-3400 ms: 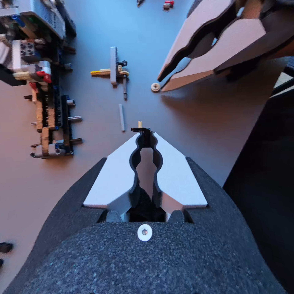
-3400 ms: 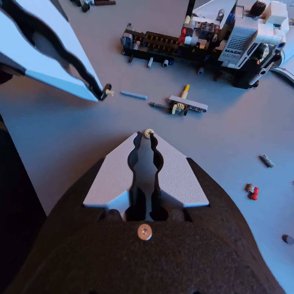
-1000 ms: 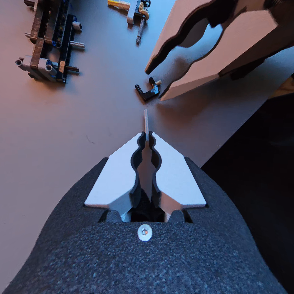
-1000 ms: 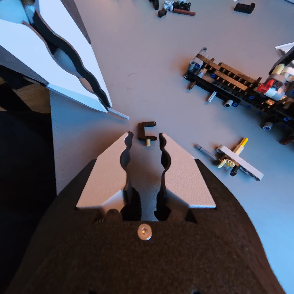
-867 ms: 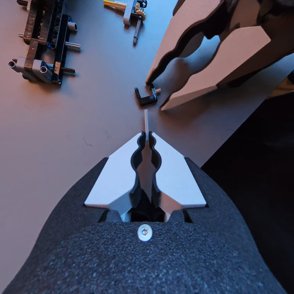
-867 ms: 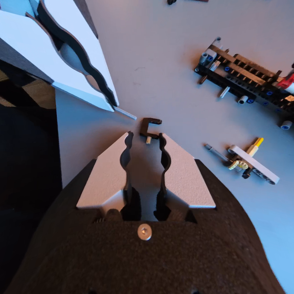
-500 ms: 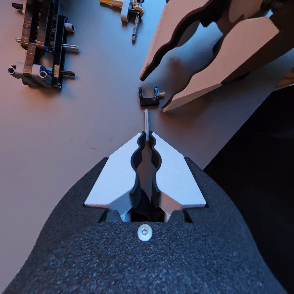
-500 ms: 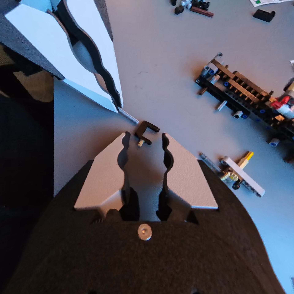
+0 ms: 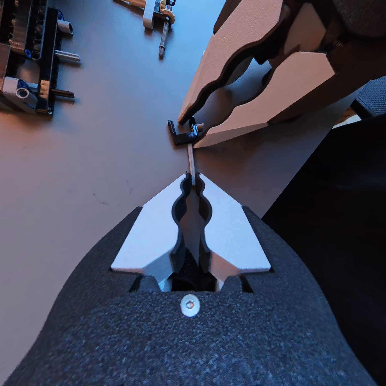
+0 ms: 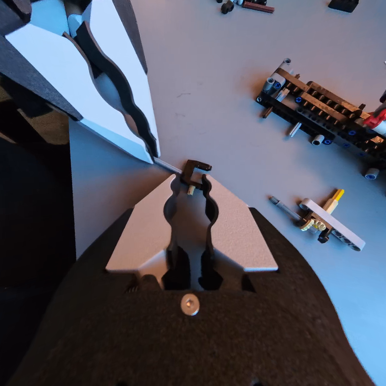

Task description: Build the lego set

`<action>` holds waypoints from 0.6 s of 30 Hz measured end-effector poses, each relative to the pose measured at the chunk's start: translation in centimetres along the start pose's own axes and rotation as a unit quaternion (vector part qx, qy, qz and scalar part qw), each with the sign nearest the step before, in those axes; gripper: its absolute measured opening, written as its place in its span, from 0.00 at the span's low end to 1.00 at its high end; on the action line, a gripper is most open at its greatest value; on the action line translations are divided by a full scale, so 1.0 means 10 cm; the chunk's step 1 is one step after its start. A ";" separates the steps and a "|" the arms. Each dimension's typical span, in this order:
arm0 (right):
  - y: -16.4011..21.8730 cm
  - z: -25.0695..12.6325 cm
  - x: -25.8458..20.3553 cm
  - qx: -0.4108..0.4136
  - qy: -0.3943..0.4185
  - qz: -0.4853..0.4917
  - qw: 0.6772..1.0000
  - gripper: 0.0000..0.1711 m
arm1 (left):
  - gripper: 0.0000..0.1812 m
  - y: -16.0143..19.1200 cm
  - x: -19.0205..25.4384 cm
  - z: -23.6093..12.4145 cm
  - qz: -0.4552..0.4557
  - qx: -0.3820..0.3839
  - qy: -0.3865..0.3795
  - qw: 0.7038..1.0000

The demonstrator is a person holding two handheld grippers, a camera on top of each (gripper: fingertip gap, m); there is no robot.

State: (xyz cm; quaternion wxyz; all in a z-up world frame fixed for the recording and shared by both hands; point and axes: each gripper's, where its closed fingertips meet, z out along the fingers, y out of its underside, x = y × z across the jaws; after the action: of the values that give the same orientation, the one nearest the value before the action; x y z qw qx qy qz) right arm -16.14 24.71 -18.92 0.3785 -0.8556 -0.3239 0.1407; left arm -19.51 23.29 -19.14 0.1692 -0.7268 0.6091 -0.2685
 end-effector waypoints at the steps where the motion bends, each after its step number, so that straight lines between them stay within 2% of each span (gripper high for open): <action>1: 0.00 0.00 0.00 0.000 0.001 0.000 1.000 0.12 | 0.01 -0.01 -0.01 0.00 0.000 0.000 -0.003 1.000; 4: 0.00 0.00 0.00 0.000 0.003 -0.004 1.000 0.07 | 0.01 -0.03 -0.05 0.01 -0.018 0.000 -0.006 1.000; 12: 0.00 0.01 0.01 0.003 -0.004 0.013 1.000 0.06 | 0.00 -0.06 -0.07 0.03 -0.037 0.008 -0.005 0.999; 15: -0.02 -0.02 0.02 0.012 -0.026 0.051 0.998 0.06 | 0.00 -0.10 -0.06 0.03 -0.034 0.015 -0.002 0.999; 18: -0.16 -0.14 0.04 0.075 -0.069 0.118 0.988 0.06 | 0.01 -0.21 -0.04 -0.07 -0.041 0.046 0.016 0.998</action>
State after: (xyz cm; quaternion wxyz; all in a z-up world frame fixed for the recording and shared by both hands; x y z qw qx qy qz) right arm -15.86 24.99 -16.84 0.3991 -0.8452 -0.2349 0.2669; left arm -18.26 24.13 -17.45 0.1822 -0.7380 0.5685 -0.3145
